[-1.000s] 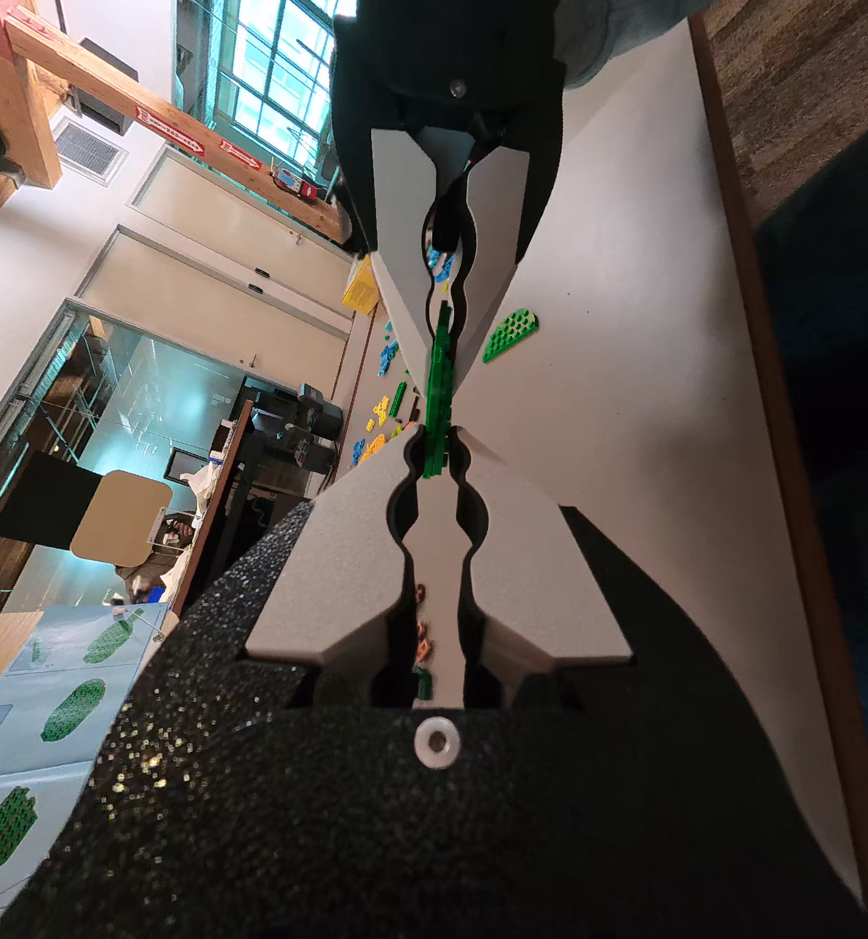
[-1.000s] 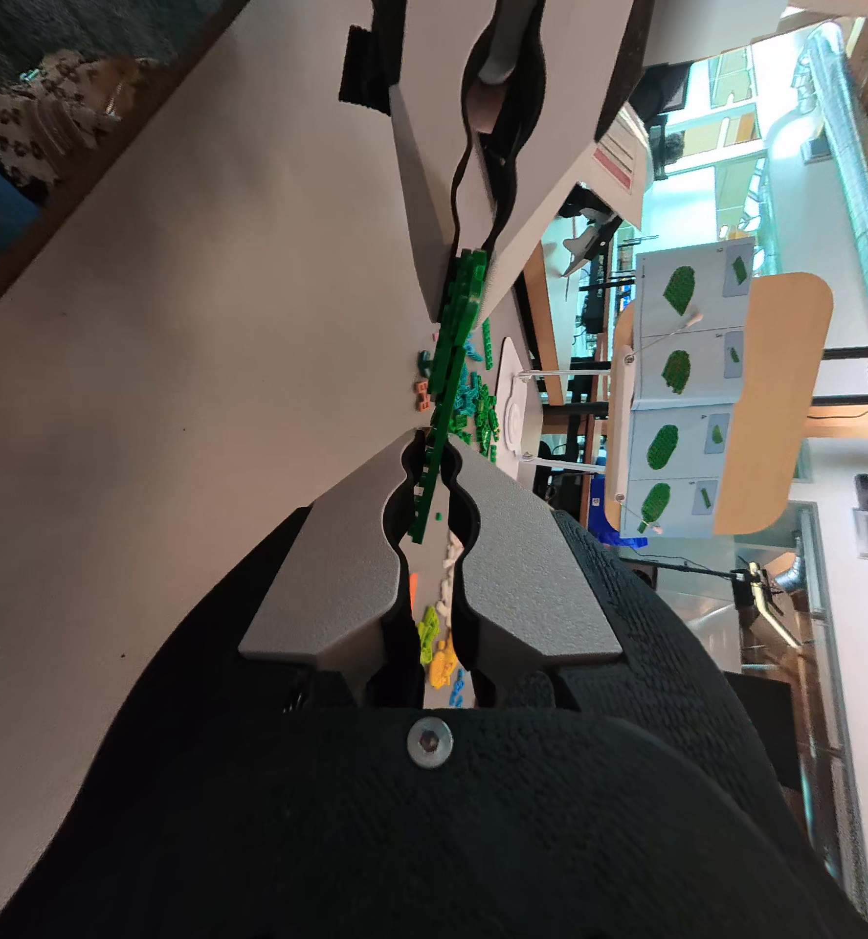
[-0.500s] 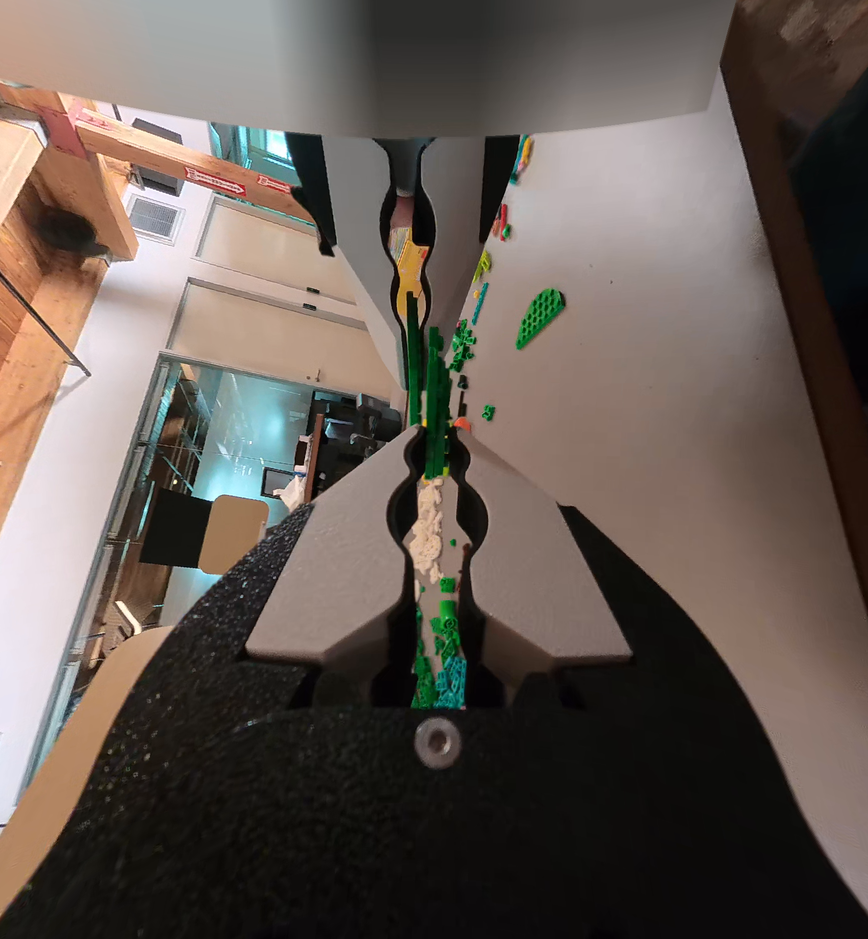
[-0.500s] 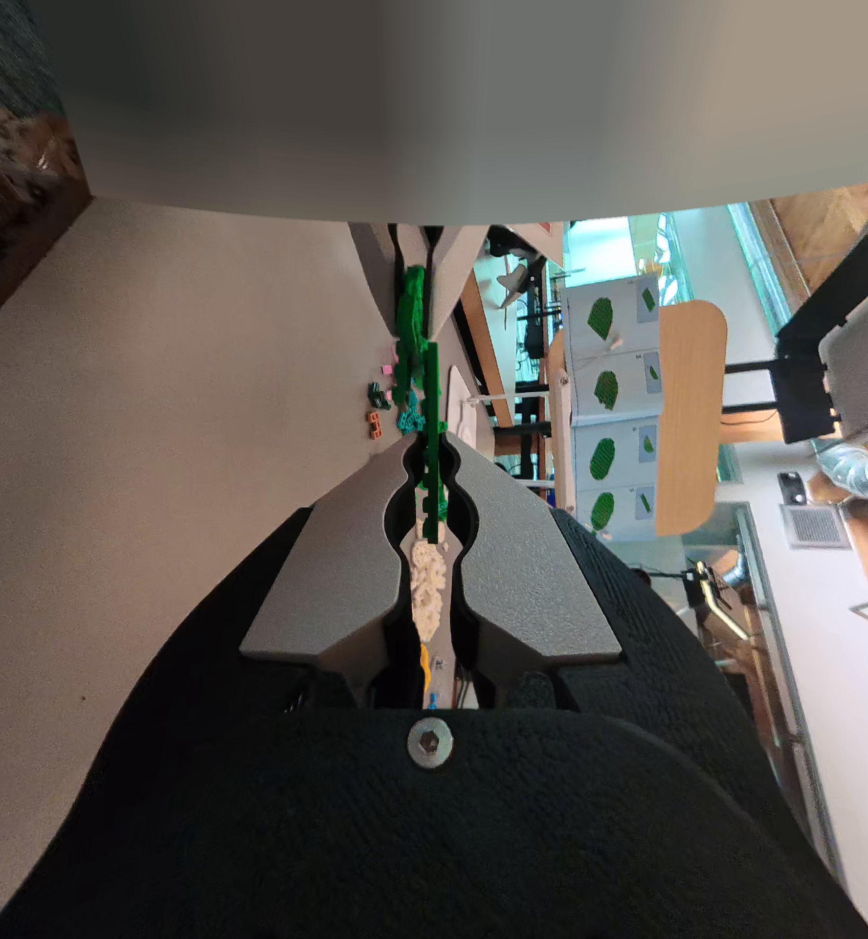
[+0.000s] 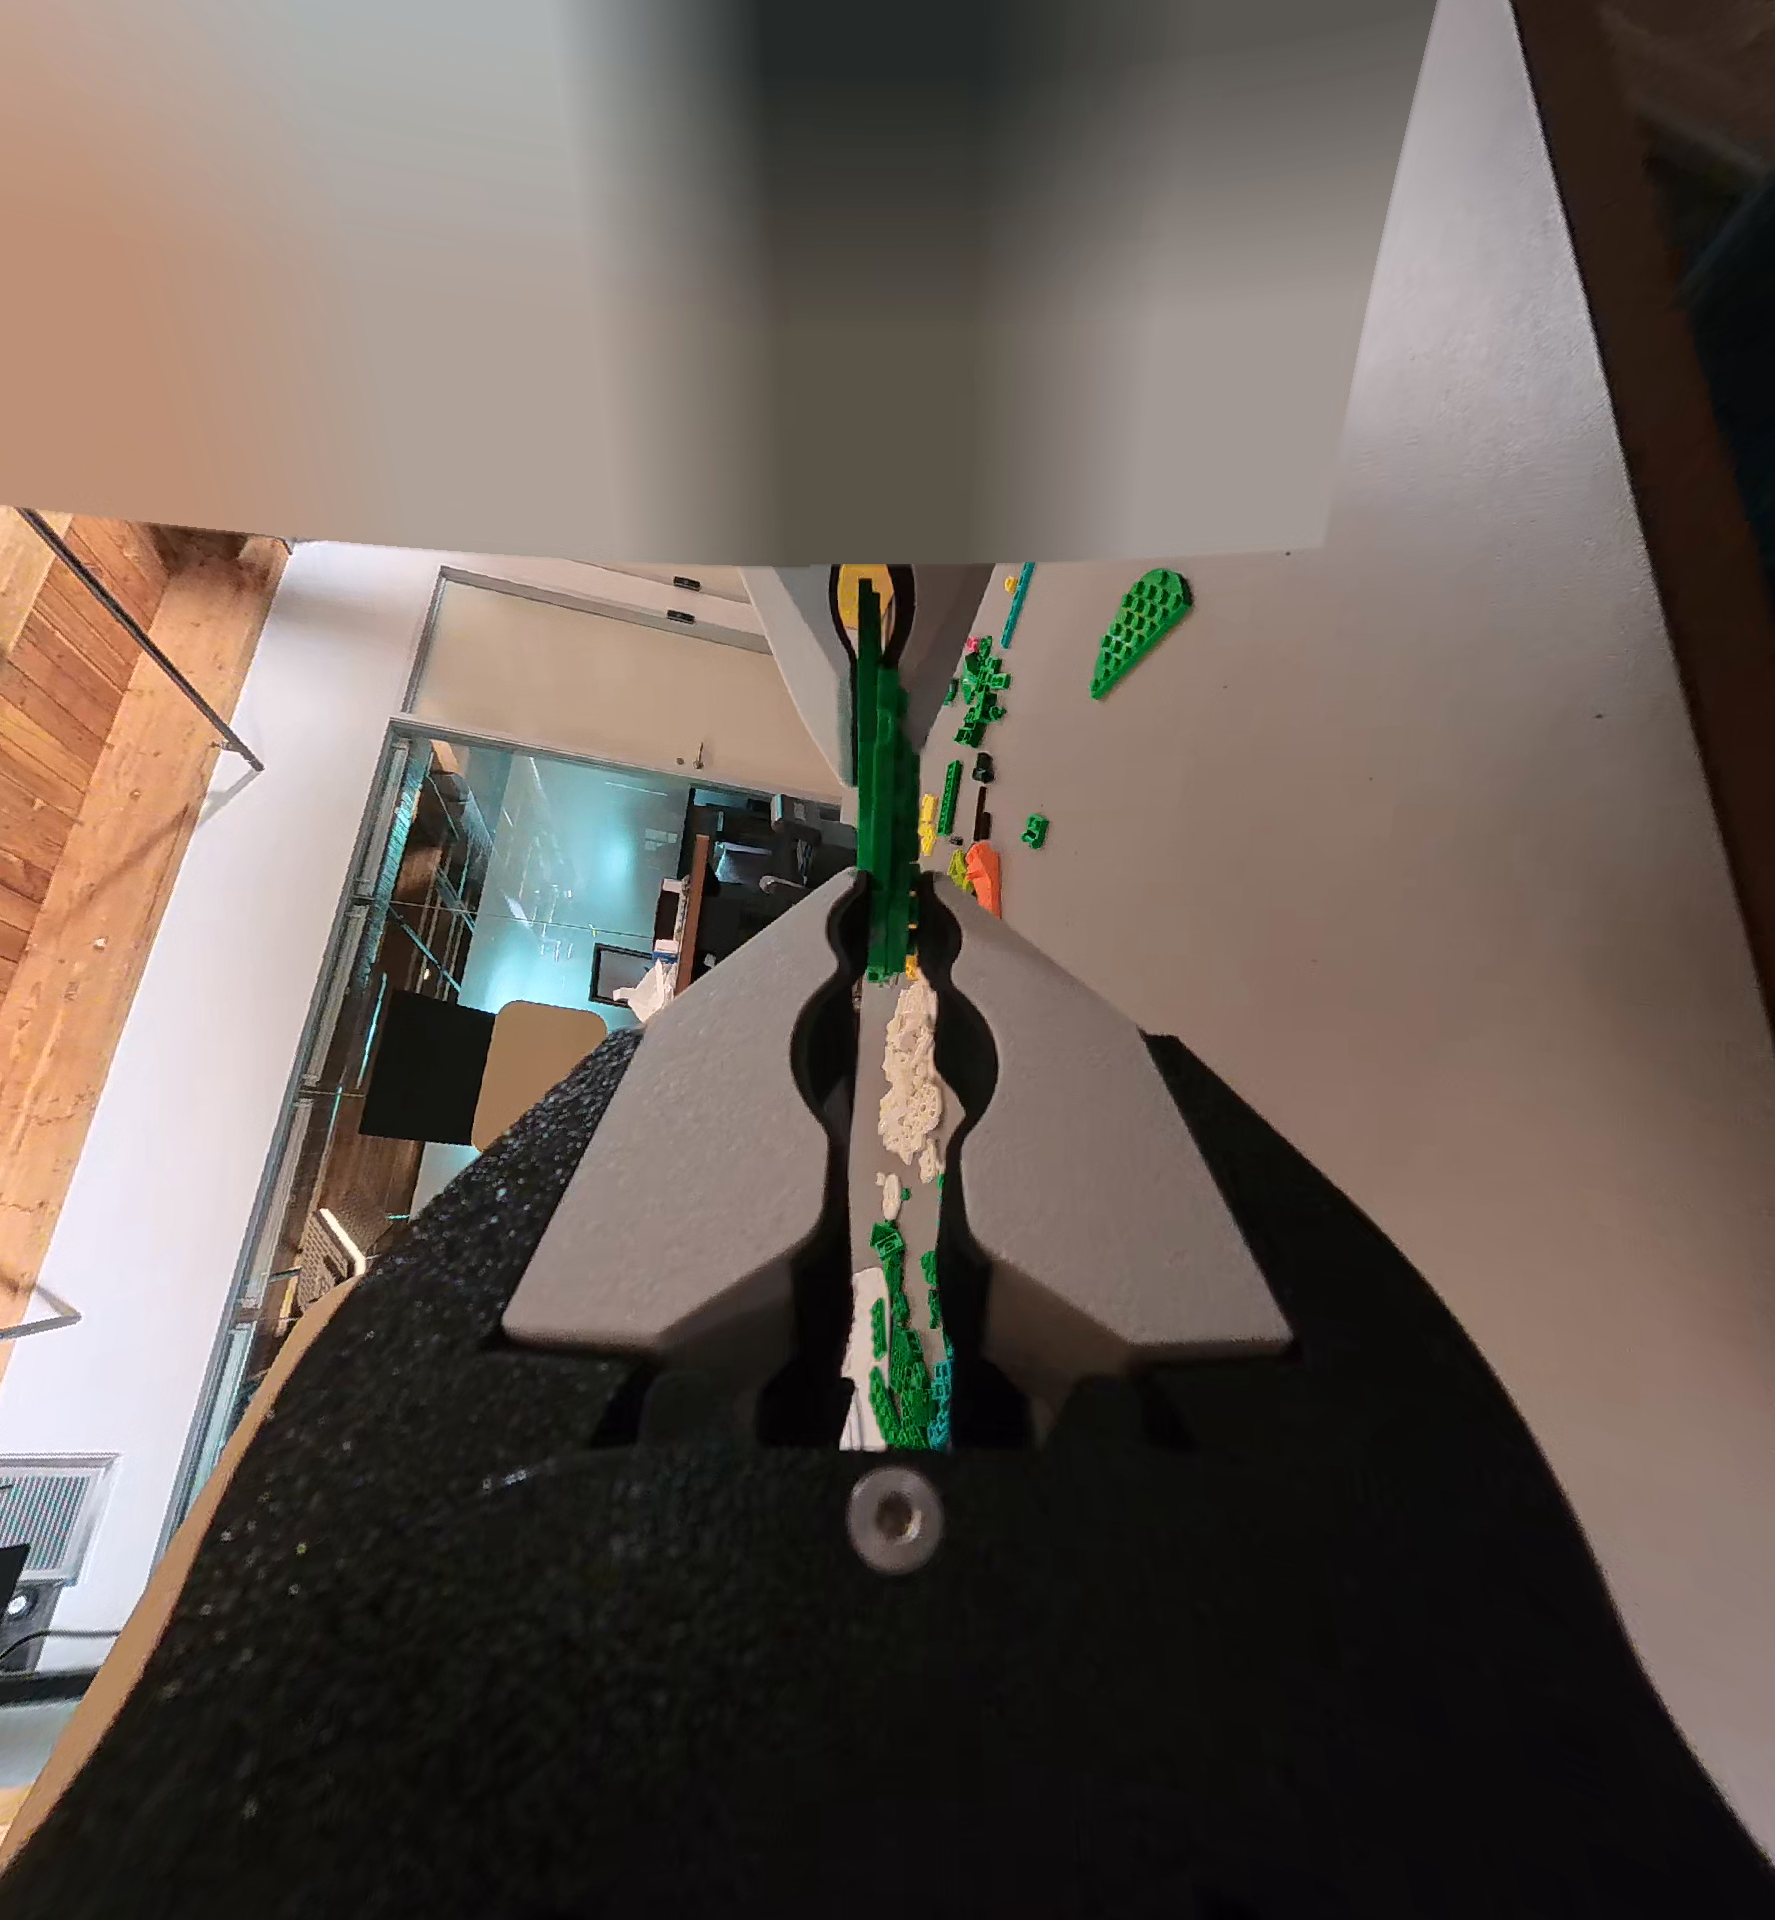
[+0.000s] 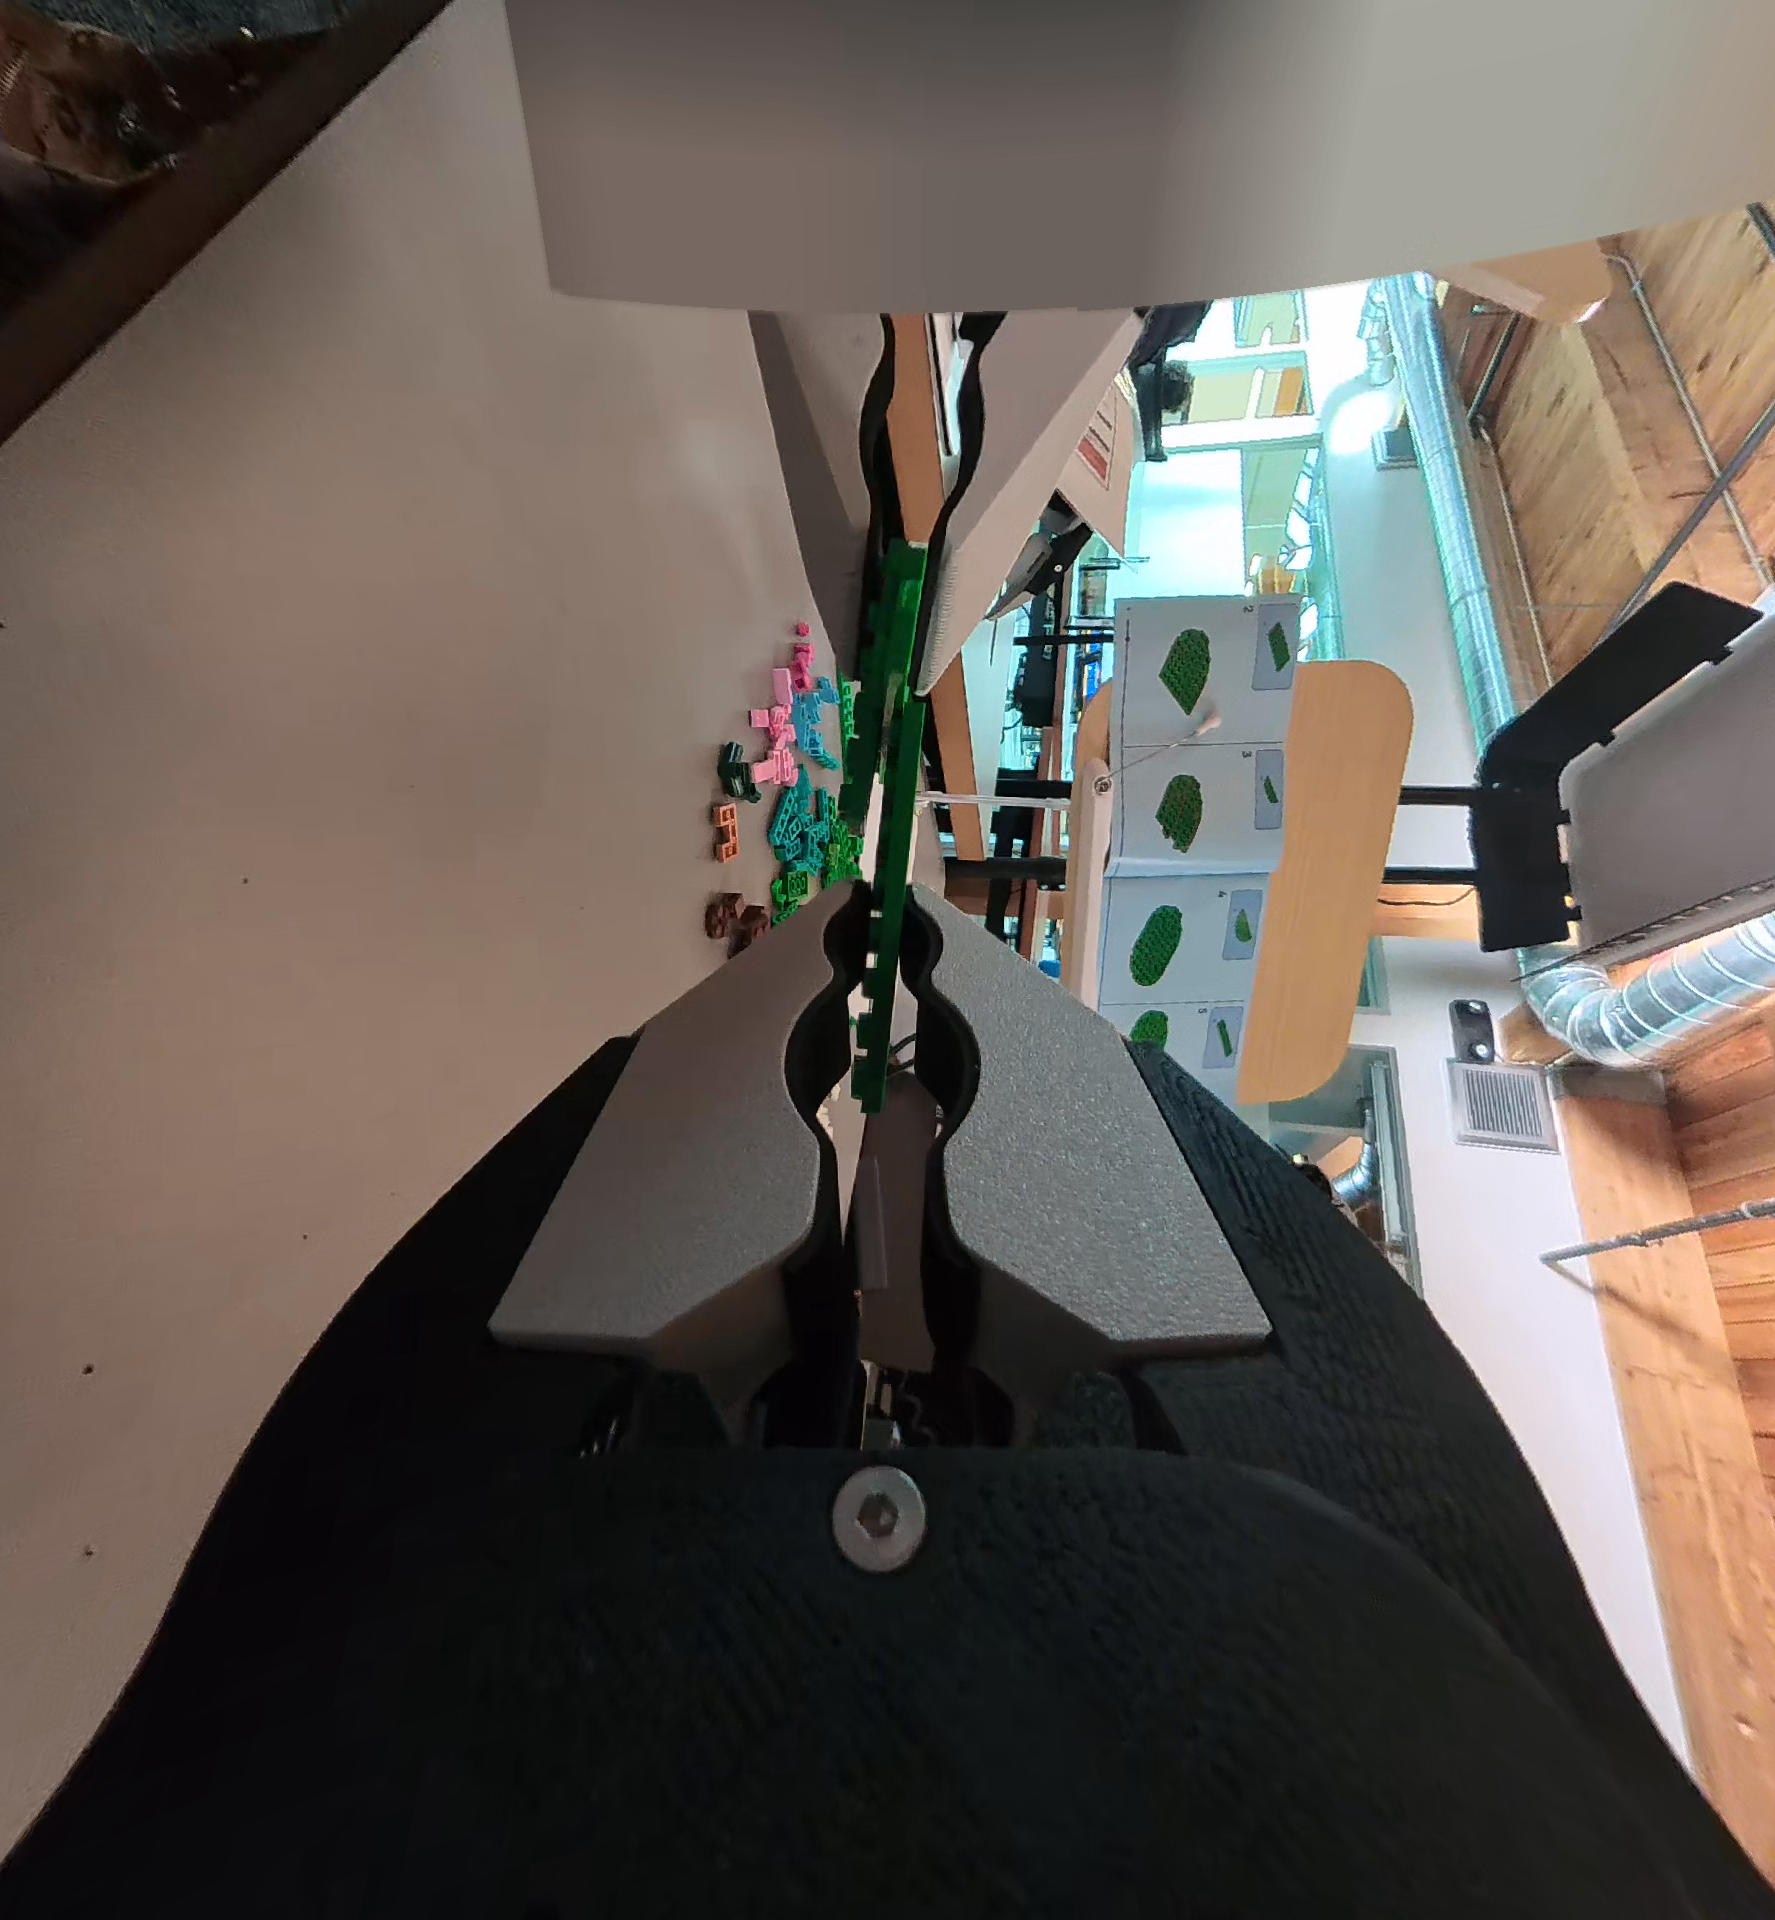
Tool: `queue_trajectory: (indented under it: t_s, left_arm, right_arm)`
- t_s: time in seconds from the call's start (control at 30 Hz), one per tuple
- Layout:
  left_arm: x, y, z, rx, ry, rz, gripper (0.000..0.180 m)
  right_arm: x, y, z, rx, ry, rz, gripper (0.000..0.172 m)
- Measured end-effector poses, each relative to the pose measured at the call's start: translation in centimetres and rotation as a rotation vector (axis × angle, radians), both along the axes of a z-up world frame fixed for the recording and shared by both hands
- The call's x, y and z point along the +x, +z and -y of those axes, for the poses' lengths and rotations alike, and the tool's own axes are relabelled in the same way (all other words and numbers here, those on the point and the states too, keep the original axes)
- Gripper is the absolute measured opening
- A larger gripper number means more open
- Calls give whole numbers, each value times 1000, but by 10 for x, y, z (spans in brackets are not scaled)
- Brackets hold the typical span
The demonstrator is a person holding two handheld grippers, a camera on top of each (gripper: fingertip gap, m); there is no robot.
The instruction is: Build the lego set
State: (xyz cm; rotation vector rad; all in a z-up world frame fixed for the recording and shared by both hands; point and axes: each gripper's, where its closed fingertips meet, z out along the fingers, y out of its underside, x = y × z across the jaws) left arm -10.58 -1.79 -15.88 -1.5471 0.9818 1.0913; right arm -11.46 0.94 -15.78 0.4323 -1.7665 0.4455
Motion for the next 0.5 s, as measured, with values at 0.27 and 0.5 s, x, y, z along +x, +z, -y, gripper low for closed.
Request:
queue_trajectory:
  t_s: [0.27, 0.5]
  left_arm:
    - [1, -1, -1, -2, -4, 0, 5]
    - [1, -2, -2, -10, -7, 2, 5]
  right_arm:
    - [-1, -2, -2, 16, -6, -25, 3]
    - [1, -4, -3, 13, -2, -32, 3]
